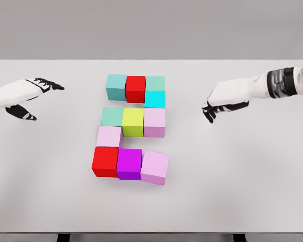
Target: Assemble the squares on the desktop into the number 2
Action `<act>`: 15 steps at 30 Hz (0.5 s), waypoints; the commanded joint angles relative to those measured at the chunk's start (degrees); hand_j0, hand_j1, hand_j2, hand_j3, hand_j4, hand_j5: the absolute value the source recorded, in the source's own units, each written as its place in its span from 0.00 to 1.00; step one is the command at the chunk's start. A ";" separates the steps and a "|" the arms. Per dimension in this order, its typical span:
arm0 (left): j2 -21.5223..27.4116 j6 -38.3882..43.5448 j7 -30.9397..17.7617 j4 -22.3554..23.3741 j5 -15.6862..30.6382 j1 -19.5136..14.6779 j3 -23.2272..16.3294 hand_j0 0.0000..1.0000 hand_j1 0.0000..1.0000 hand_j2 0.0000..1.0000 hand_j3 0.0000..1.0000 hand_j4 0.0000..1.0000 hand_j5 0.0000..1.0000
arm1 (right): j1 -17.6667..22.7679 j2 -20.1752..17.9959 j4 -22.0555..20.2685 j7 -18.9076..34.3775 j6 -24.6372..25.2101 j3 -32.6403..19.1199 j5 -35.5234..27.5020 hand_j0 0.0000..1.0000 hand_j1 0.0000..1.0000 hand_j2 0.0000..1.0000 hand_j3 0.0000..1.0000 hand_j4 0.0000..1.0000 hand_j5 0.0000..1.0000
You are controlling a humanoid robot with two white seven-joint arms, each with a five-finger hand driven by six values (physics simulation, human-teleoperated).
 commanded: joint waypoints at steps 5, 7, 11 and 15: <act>0.07 0.09 0.12 0.07 0.34 0.09 0.01 1.00 1.00 1.00 1.00 1.00 1.00 | 0.00 -0.03 0.69 -0.01 0.13 -0.62 -0.18 0.58 0.58 0.58 0.58 0.58 0.58; 0.07 0.09 0.12 -0.02 0.42 0.09 0.01 1.00 1.00 1.00 1.00 1.00 1.00 | 0.00 -0.03 0.69 -0.01 0.13 -0.54 -0.18 0.67 0.67 0.67 0.67 0.67 0.67; 0.07 0.09 0.12 -0.02 0.51 0.26 0.01 1.00 1.00 1.00 1.00 1.00 1.00 | 0.00 -1.87 1.40 -0.01 0.13 -0.54 -0.09 1.00 1.00 1.00 1.00 1.00 1.00; 0.07 0.09 0.12 -0.02 0.51 0.35 0.01 1.00 1.00 1.00 1.00 1.00 1.00 | 0.00 -3.37 1.40 -0.01 0.13 -1.33 -0.09 1.00 1.00 1.00 1.00 1.00 1.00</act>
